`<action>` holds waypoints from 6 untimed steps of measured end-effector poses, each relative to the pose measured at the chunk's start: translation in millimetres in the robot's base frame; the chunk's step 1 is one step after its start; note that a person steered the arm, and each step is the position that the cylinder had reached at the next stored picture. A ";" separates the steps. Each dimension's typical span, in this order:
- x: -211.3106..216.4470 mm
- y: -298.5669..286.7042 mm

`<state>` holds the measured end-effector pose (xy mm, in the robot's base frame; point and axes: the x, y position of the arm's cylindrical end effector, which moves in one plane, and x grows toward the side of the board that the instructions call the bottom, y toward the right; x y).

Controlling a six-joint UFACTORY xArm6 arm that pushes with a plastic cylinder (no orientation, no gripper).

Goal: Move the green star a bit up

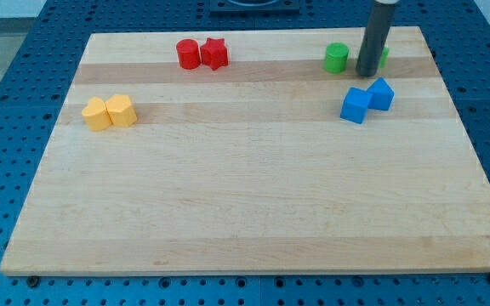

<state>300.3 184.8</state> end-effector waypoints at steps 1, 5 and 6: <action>-1.5 22.7; -3.7 15.2; -20.4 15.1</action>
